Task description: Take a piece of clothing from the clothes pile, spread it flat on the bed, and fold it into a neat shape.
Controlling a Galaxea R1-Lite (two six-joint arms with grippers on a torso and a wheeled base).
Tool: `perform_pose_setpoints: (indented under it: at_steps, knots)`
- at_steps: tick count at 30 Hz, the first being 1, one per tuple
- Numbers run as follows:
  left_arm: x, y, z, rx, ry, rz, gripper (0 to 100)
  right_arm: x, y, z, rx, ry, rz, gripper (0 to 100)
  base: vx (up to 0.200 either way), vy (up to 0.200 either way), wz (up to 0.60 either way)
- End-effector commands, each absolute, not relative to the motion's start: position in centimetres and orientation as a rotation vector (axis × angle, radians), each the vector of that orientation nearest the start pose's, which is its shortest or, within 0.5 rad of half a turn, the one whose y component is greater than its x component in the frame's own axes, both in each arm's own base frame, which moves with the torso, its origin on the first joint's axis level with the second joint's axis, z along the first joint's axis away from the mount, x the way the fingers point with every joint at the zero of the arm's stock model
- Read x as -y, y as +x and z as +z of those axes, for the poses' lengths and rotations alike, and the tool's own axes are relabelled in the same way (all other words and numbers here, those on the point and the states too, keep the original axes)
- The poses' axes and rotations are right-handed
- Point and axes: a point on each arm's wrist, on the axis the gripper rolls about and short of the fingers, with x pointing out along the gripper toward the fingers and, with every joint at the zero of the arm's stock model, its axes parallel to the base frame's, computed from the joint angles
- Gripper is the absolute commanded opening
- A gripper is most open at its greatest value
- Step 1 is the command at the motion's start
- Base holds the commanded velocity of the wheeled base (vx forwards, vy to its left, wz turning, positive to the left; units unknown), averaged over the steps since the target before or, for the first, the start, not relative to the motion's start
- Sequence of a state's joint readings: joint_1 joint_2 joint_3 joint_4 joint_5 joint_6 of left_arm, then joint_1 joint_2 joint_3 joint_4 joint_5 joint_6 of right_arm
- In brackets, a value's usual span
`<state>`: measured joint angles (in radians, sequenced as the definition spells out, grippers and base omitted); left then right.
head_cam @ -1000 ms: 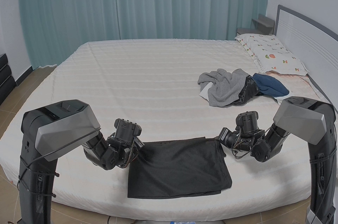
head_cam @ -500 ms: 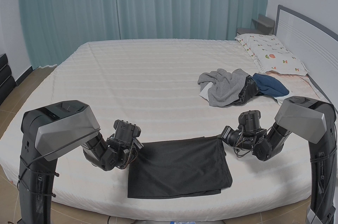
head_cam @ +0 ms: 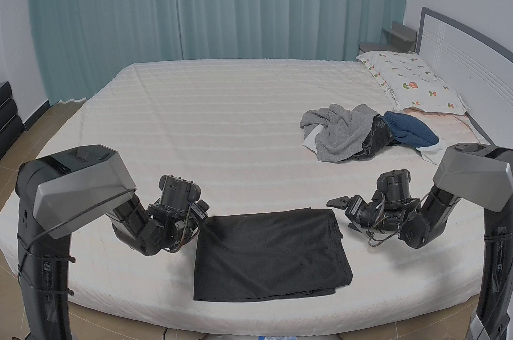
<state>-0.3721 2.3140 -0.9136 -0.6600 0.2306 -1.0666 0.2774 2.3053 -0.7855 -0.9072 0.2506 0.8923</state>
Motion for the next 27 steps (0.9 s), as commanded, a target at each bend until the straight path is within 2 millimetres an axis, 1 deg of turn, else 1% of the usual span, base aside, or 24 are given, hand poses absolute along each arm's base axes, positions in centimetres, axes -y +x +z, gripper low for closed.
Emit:
perform_pose_setpoints:
  at_steps: [1, 2, 5, 7, 10, 12, 14, 18, 19, 20, 24, 27]
  knots:
    - [10.2, 33.9, 2.3, -0.692, -0.904, 0.179, 100, -9.6, 30.4, 0.8, -0.895, 0.811, 0.252, 100, 0.0, 0.0, 0.0]
    - [10.0, 33.8, 2.2, -0.709, -0.911, 0.17, 100, -9.7, 30.0, 0.6, -0.91, 0.794, 0.255, 100, 0.0, 0.0, 0.0]
    - [9.6, 33.4, 2.0, -0.78, -0.943, 0.11, 100, -10.0, 27.4, -0.4, -0.993, 0.738, 0.267, 100, 0.0, 0.0, 0.0]
    - [9.6, 33.4, 1.8, -0.793, -0.96, 0.106, 100, -10.2, 26.5, -0.8, -1.021, 0.724, 0.265, 100, 0.0, 0.0, 0.0]
    - [9.6, 33.4, 1.6, -0.799, -0.962, 0.113, 100, -10.2, 26.4, -0.9, -1.013, 0.725, 0.271, 100, 0.0, 0.0, 0.0]
    - [9.3, 33.6, 1.6, -0.792, -0.965, 0.119, 100, -10.1, 26.0, -1.5, -1.036, 0.719, 0.26, 100, 0.0, 0.0, 0.0]
    - [9.3, 33.7, 1.5, -0.791, -0.963, 0.12, 100, -10.1, 25.9, -1.9, -1.046, 0.712, 0.258, 100, 0.0, 0.0, 0.0]
    - [9.4, 33.7, 1.4, -0.795, -0.96, 0.12, 100, -10.2, 26.0, -2.0, -1.046, 0.708, 0.26, 100, 0.0, 0.0, 0.0]
    - [9.3, 33.7, 1.3, -0.796, -0.96, 0.122, 100, -10.1, 25.8, -1.8, -1.046, 0.701, 0.258, 100, 0.0, 0.0, 0.0]
    - [9.3, 33.7, 1.3, -0.796, -0.96, 0.122, 100, -10.1, 25.6, -1.8, -1.046, 0.698, 0.258, 0, 0.0, 0.0, 0.0]
    - [9.4, 33.7, 1.2, -0.798, -0.958, 0.121, 100, -9.6, 24.5, -1.3, -1.053, 0.649, 0.258, 0, 0.0, 0.0, 0.0]
    - [9.4, 33.7, 1.1, -0.801, -0.957, 0.123, 100, -9.5, 24.3, -1.4, -1.058, 0.62, 0.266, 0, 0.0, 0.0, 0.0]
